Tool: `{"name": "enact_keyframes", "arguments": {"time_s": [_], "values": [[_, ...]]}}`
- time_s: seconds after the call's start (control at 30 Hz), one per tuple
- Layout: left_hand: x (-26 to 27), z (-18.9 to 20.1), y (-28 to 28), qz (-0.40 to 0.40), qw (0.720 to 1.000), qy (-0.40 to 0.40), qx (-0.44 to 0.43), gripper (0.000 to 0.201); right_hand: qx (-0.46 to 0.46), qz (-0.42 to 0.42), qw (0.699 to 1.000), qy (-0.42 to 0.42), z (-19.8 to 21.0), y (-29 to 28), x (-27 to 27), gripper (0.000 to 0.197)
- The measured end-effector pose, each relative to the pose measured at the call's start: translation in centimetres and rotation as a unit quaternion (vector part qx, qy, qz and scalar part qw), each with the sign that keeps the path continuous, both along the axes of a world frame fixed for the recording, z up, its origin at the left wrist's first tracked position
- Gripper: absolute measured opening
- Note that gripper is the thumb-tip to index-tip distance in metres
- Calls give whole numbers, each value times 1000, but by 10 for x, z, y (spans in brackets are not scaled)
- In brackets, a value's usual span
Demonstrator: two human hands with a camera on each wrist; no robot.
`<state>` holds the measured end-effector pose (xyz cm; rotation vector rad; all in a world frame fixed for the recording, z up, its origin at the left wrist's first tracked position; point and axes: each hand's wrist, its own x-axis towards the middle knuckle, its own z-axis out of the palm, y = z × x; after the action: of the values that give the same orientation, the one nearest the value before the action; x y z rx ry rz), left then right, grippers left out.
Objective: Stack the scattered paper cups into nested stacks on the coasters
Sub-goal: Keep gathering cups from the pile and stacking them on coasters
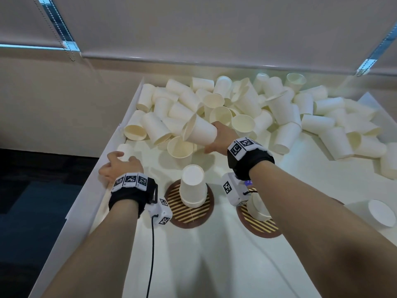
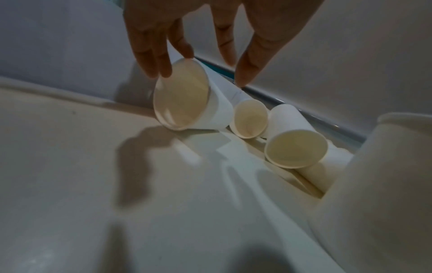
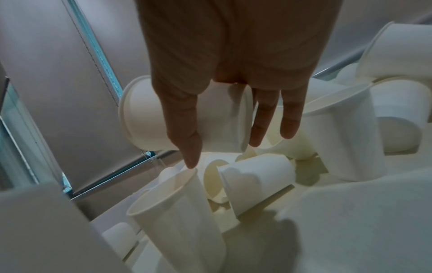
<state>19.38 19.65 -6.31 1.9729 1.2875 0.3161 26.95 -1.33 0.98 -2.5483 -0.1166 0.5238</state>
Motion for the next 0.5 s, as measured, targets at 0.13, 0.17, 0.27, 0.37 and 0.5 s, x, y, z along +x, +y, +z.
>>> {"name": "enact_keyframes", "arguments": {"time_s": [0.13,0.17,0.27,0.37,0.5], "values": [[7,-6,13,-32,997,-77,1,22,11,2,1000,1,-6,-8,-3,72],[8,-5,13,-28,994,-101,-3,22,8,-2,1000,5,-6,-10,-5,74],[10,8,5,-35,983,-178,-8,23,-38,5,999,19,-2,-12,-6,72],[17,32,-8,-126,954,-273,10,20,-115,15,993,13,8,-9,-9,61],[27,70,-30,-249,901,-353,33,20,-111,29,993,-15,19,-3,-12,58]]}}
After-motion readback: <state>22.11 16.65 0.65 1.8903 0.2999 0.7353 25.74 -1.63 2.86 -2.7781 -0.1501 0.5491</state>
